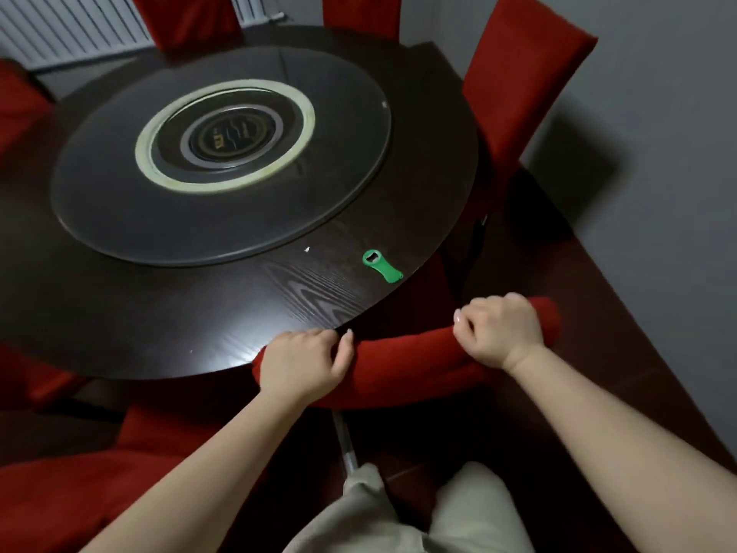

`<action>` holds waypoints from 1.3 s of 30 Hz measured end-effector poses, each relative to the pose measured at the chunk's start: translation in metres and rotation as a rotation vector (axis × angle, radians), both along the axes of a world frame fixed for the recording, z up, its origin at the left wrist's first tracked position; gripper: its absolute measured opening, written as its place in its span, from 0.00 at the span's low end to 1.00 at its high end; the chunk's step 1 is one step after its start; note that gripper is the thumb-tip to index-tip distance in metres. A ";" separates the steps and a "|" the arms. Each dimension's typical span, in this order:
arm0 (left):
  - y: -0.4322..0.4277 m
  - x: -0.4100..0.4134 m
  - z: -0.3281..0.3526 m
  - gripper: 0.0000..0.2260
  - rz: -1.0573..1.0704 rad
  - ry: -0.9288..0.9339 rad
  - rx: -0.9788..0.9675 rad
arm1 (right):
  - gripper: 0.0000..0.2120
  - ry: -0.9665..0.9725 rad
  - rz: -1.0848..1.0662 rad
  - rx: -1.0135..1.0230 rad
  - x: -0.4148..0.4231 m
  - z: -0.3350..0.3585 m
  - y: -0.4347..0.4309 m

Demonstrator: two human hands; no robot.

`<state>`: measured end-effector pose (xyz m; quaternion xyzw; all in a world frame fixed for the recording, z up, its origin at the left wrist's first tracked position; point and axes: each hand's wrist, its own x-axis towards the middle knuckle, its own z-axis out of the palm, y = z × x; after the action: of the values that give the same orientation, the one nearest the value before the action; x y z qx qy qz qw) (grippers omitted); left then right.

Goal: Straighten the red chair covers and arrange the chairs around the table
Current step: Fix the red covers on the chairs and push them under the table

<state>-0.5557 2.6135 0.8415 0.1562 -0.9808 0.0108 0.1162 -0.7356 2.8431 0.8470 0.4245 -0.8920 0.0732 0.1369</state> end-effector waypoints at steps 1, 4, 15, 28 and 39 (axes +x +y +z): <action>0.014 -0.009 0.002 0.24 0.035 0.002 0.011 | 0.24 -0.004 0.027 0.031 -0.019 0.007 0.005; 0.063 -0.026 -0.008 0.24 0.136 0.043 0.050 | 0.25 -0.006 0.134 0.103 -0.060 0.009 0.028; 0.236 -0.103 -0.016 0.21 0.478 0.049 0.103 | 0.25 -0.032 0.353 0.071 -0.167 -0.026 0.152; 0.306 -0.139 -0.012 0.20 0.693 0.028 0.156 | 0.21 0.090 0.575 0.020 -0.232 -0.030 0.166; 0.292 -0.214 -0.016 0.23 0.908 -0.023 0.154 | 0.20 0.104 0.762 -0.069 -0.315 -0.035 0.114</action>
<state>-0.7698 2.9057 0.8254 0.5781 -0.8123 -0.0105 0.0767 -1.0505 2.9572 0.8115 0.7237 -0.6594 0.1270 0.1592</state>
